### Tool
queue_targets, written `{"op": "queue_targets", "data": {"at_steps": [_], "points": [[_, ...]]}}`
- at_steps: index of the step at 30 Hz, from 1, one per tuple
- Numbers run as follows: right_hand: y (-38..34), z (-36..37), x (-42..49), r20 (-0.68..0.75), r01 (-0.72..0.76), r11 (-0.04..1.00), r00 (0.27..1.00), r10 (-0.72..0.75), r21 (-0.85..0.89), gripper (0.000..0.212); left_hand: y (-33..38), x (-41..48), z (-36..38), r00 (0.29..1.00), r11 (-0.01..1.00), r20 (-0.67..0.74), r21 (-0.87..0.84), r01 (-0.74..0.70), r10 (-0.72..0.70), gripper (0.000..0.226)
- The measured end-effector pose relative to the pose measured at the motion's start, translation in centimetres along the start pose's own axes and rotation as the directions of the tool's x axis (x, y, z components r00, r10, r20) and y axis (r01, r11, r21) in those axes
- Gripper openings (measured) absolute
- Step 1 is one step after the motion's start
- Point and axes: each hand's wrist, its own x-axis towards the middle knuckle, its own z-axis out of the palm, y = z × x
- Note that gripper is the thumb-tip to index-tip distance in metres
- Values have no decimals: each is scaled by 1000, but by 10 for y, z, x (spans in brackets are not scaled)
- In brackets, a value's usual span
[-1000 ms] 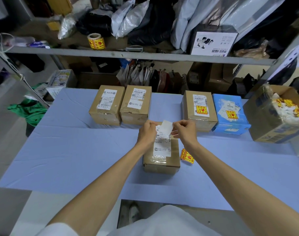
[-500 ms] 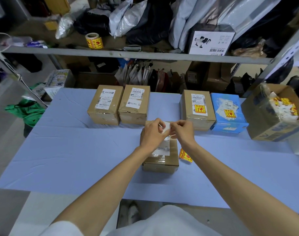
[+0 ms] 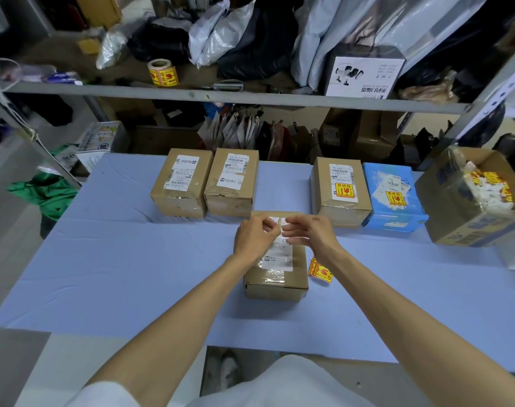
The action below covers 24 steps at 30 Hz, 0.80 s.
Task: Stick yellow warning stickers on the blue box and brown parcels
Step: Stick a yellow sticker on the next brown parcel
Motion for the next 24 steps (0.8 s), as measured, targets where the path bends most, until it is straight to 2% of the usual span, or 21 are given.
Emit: {"op": "queue_targets", "data": {"at_steps": [2,4,9,11,14,24], "points": [[2,-3,2,-66,24,986,997,-36,-165,11,-3,1,0,995,981,38,-167,99,-94,6],[5,-4,3,-85,29,961,995,-55,-273,7,-4,2,-1,990,956,77,-262,133,-117,8],[7,-1,4,-86,23,966,995,-47,-258,7,-4,3,-3,981,921,131,-344,183,-146,17],[6,0,3,-86,31,970,995,-54,-243,9,-7,5,-3,972,909,158,-354,221,-175,13],[5,1,2,-72,41,959,995,-63,-279,10,-12,7,-2,958,895,184,-353,273,-220,20],[24,-5,-3,-64,22,949,997,-44,-316,9,-25,-3,1,952,926,165,-239,293,-258,13]]}}
